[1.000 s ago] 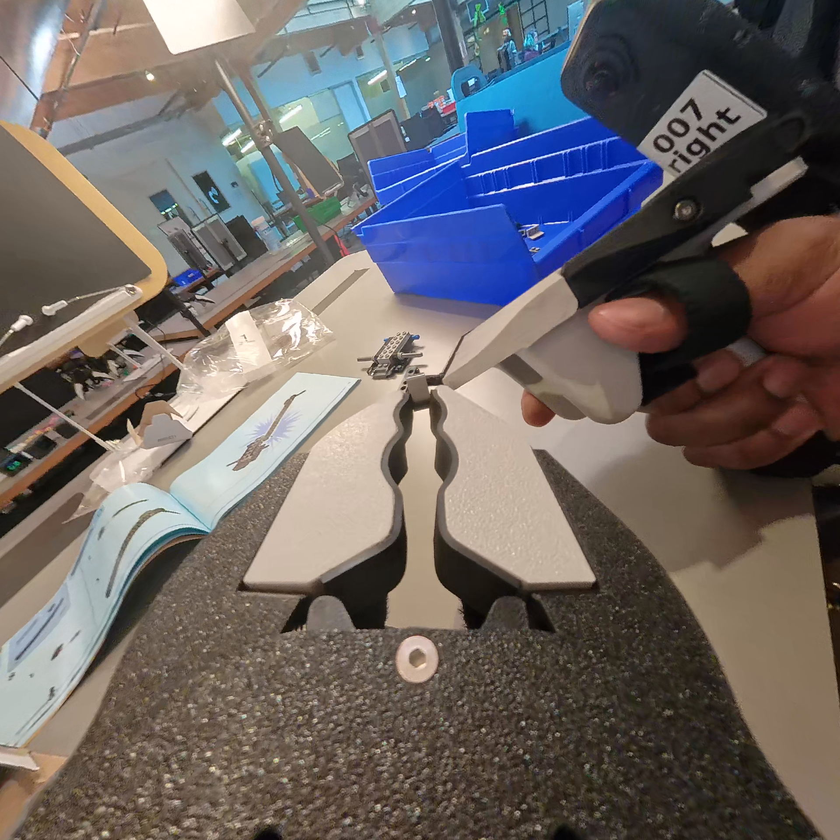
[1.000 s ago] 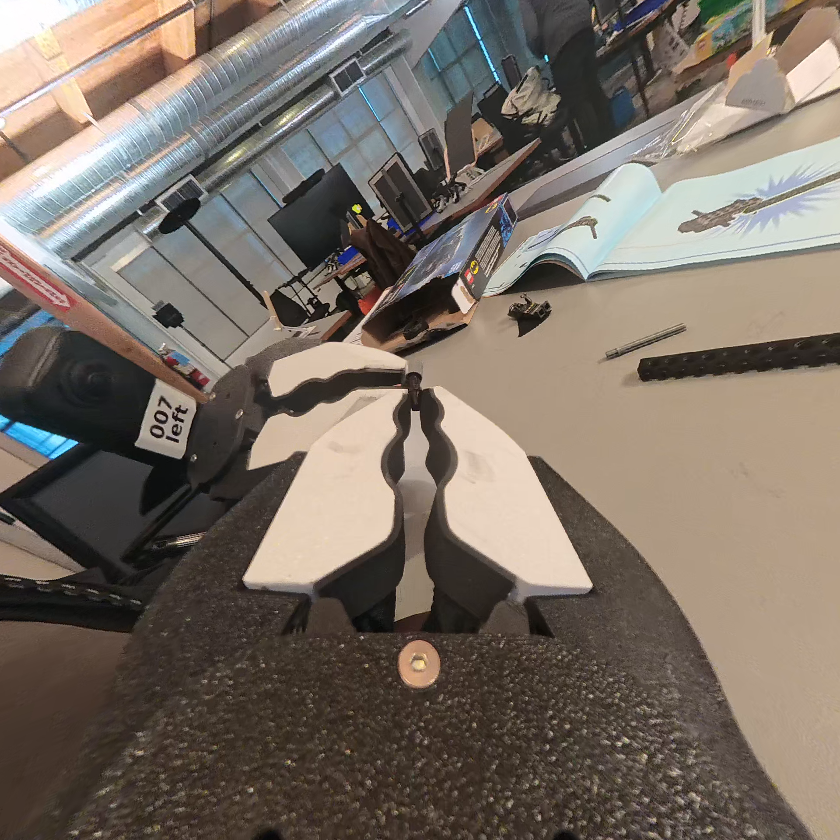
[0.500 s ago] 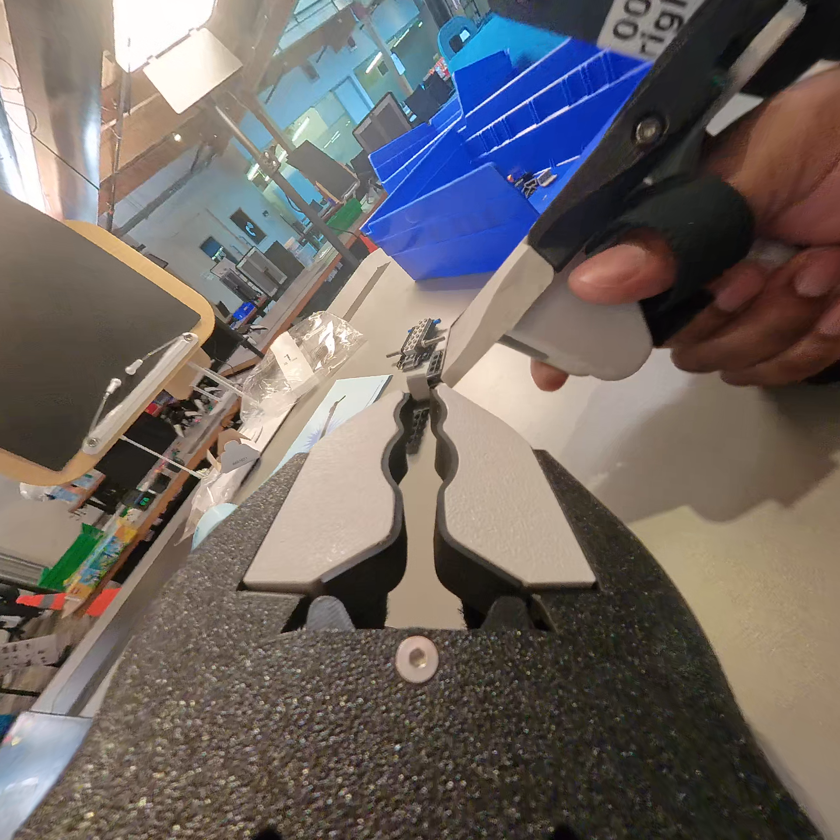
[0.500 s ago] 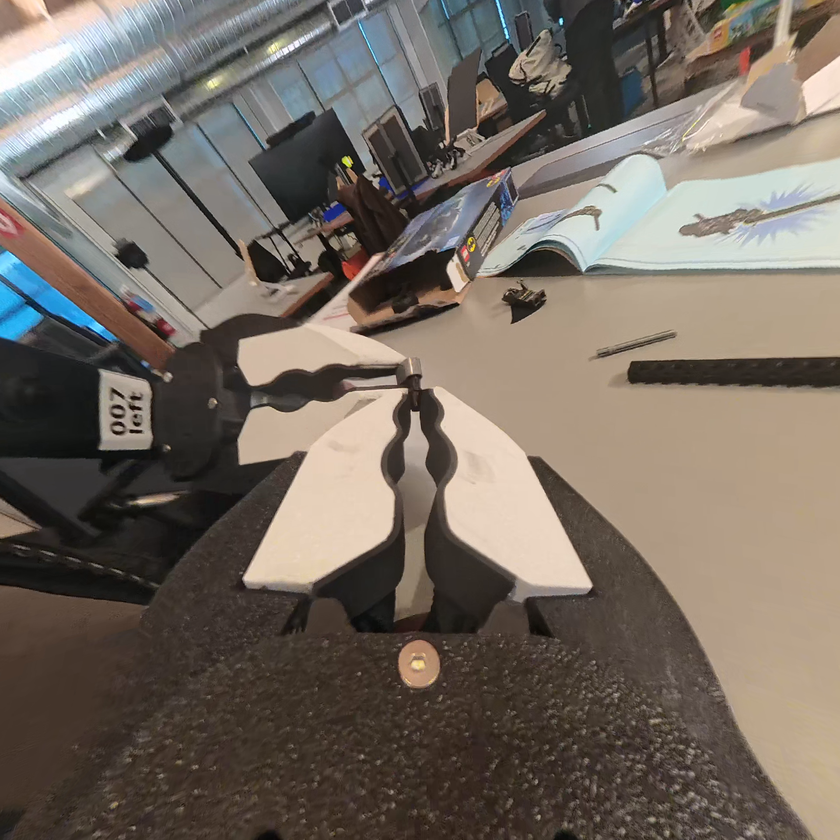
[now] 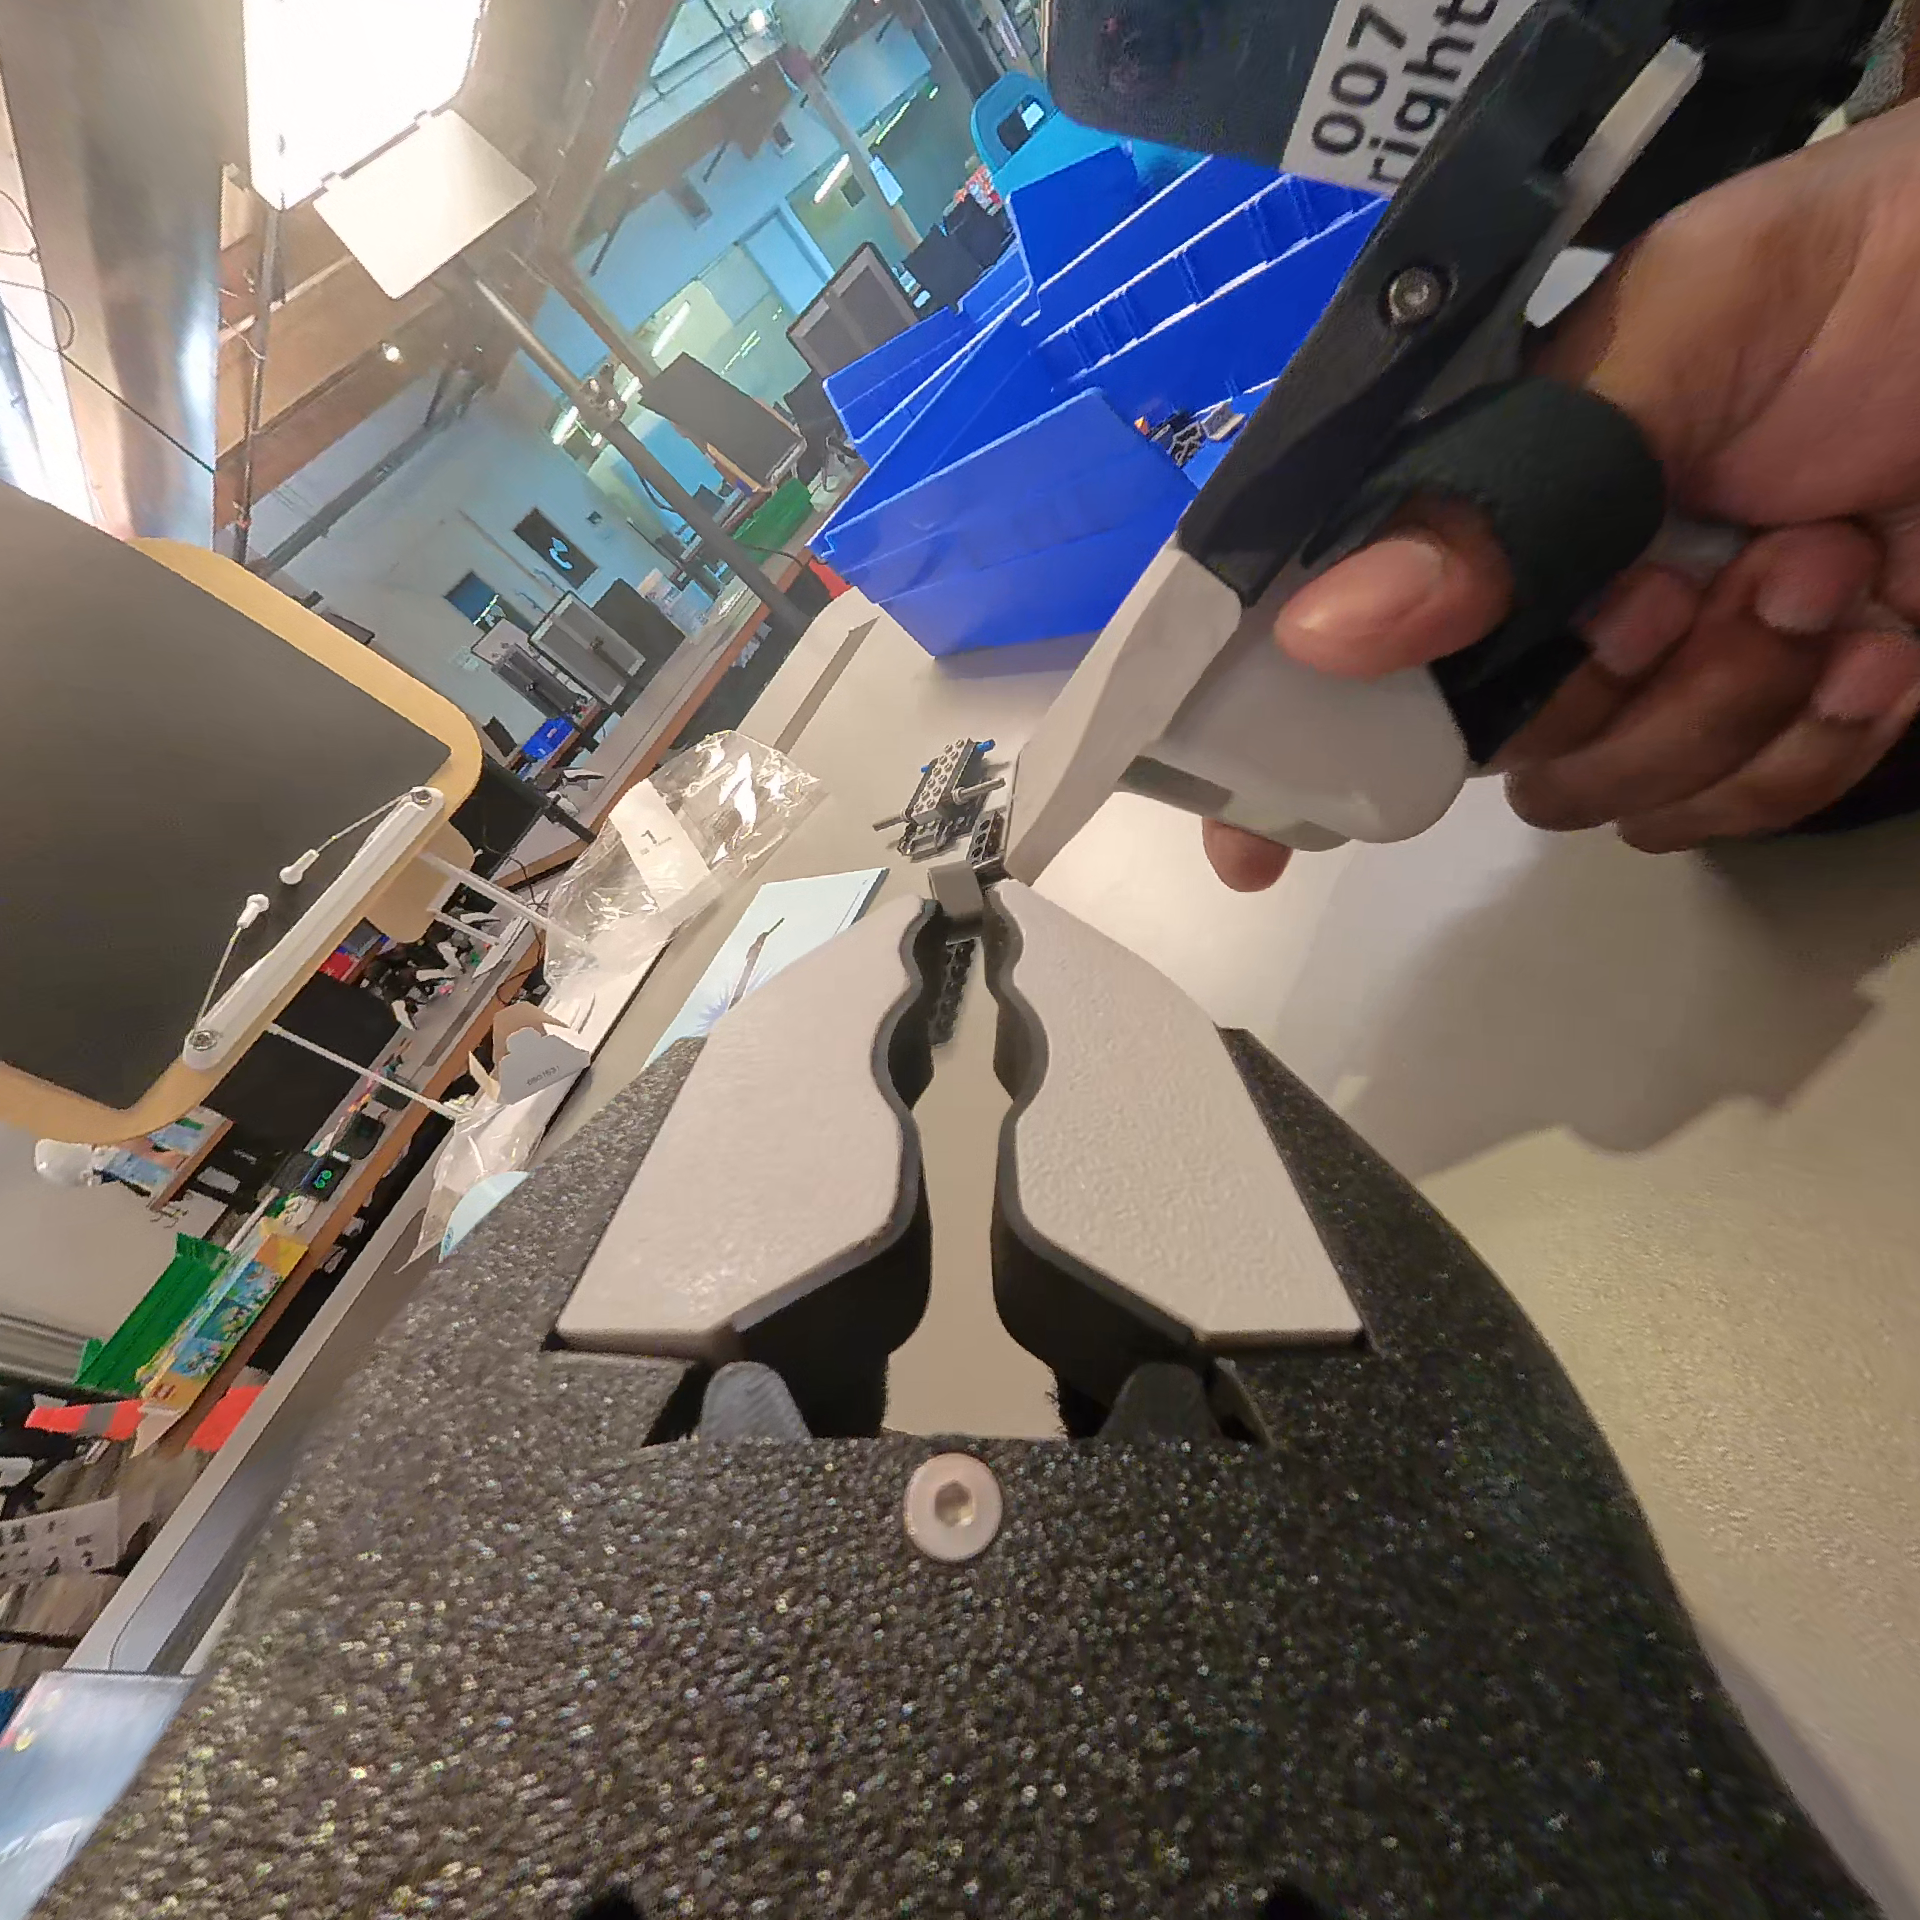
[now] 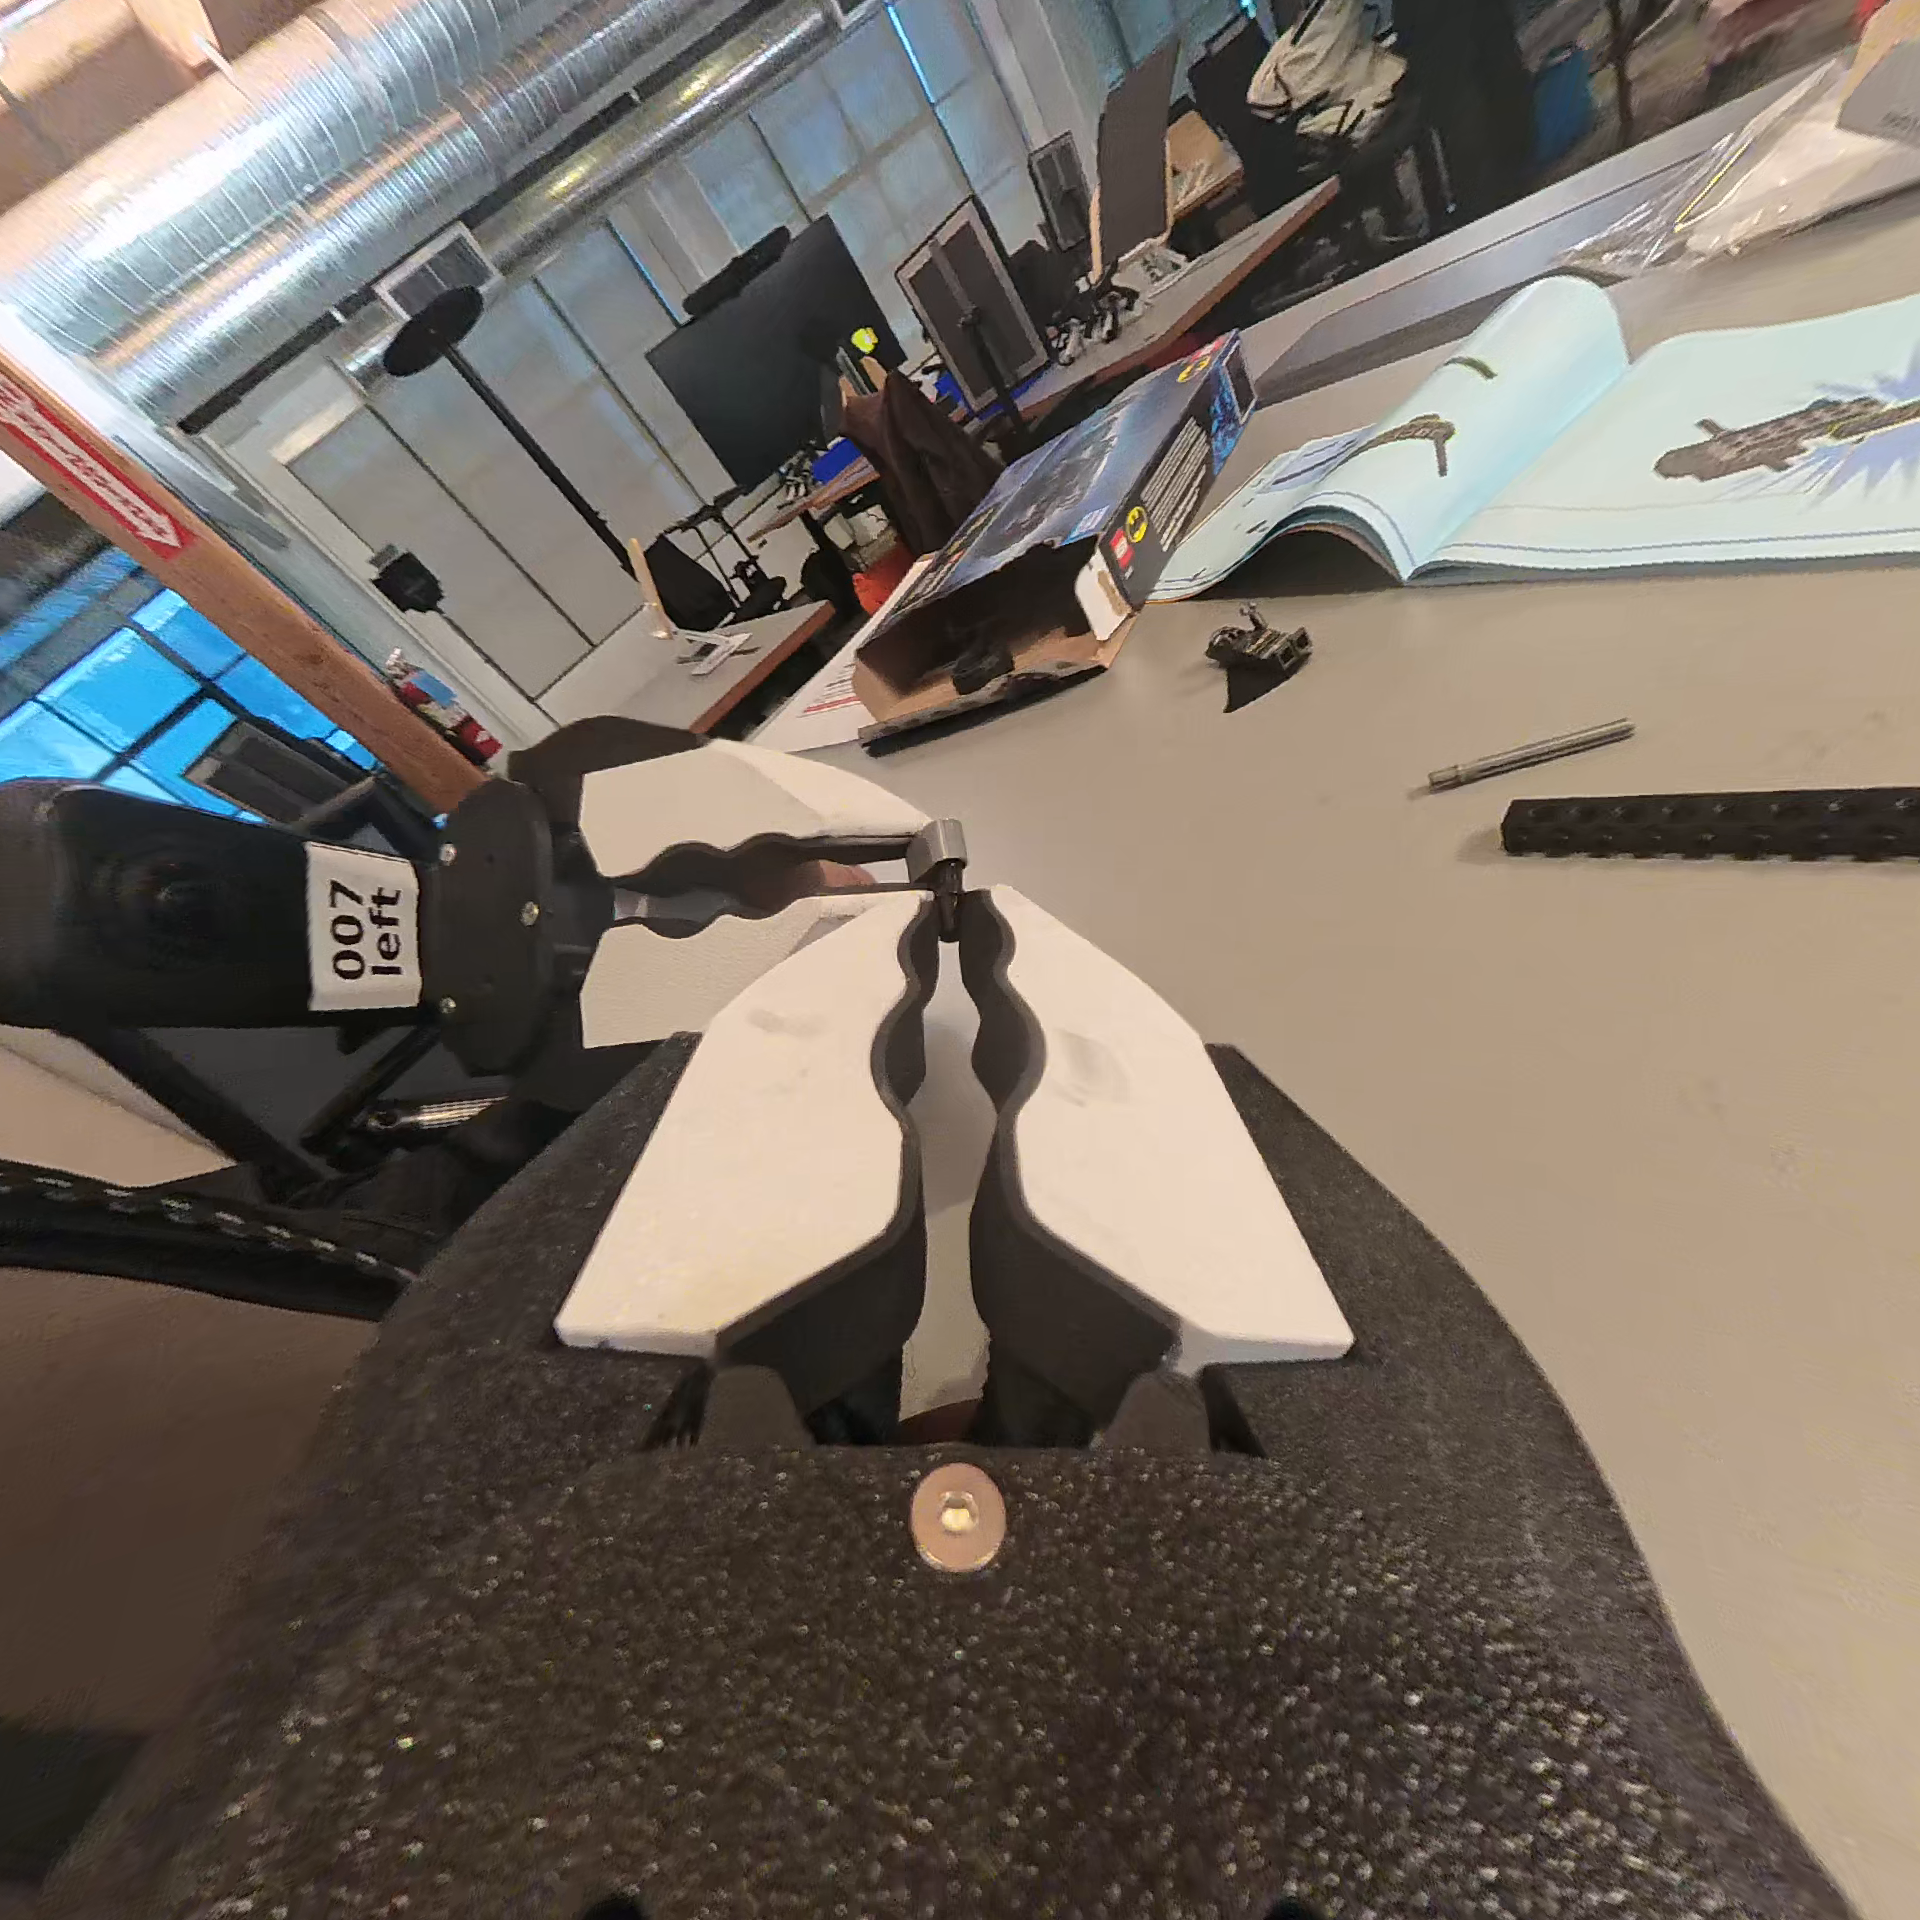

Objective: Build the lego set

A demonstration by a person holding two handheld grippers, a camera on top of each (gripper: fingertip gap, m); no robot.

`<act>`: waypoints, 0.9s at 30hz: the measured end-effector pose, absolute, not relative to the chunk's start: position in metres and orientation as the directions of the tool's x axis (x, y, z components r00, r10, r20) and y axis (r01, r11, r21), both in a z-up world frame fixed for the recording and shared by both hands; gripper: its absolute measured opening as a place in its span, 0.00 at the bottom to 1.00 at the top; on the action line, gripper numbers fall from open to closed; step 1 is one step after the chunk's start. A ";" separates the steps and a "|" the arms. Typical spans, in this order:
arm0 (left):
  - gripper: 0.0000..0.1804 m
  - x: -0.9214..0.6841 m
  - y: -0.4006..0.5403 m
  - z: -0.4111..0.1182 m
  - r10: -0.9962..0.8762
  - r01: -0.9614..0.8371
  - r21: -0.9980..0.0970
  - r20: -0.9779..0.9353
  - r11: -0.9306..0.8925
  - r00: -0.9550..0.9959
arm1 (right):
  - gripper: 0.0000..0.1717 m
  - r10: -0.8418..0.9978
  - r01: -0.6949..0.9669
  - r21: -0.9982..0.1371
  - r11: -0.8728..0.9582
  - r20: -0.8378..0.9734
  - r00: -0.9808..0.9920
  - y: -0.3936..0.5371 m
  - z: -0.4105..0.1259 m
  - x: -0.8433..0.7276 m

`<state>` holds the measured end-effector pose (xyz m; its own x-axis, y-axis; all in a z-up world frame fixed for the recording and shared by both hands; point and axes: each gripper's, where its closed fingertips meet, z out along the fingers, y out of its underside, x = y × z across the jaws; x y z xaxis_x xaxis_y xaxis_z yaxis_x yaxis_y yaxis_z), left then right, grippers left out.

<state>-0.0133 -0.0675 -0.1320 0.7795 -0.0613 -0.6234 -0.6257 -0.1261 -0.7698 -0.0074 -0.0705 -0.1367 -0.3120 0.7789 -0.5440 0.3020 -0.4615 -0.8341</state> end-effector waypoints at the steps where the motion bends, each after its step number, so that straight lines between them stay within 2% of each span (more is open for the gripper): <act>1: 0.04 -0.013 -0.068 -0.131 -0.067 -0.627 -0.769 -0.624 -0.120 0.778 | 0.03 0.766 0.310 -0.826 -0.471 -0.557 -0.321 -0.071 -0.137 -0.007; 12: 0.04 -0.007 -0.078 -0.129 -0.128 -0.658 -0.751 -0.648 -0.057 0.751 | 0.03 0.602 0.413 -0.735 -0.538 -0.677 -0.423 -0.082 -0.133 -0.001; 17: 0.04 -0.007 -0.081 -0.132 -0.155 -0.652 -0.756 -0.638 -0.057 0.754 | 0.03 0.686 0.390 -0.798 -0.458 -0.597 -0.416 -0.084 -0.137 -0.002; 27: 0.04 -0.009 -0.079 -0.127 -0.165 -0.505 -0.862 -0.493 -0.042 0.854 | 0.03 0.788 0.267 -0.873 -0.408 -0.485 -0.380 -0.081 -0.130 -0.004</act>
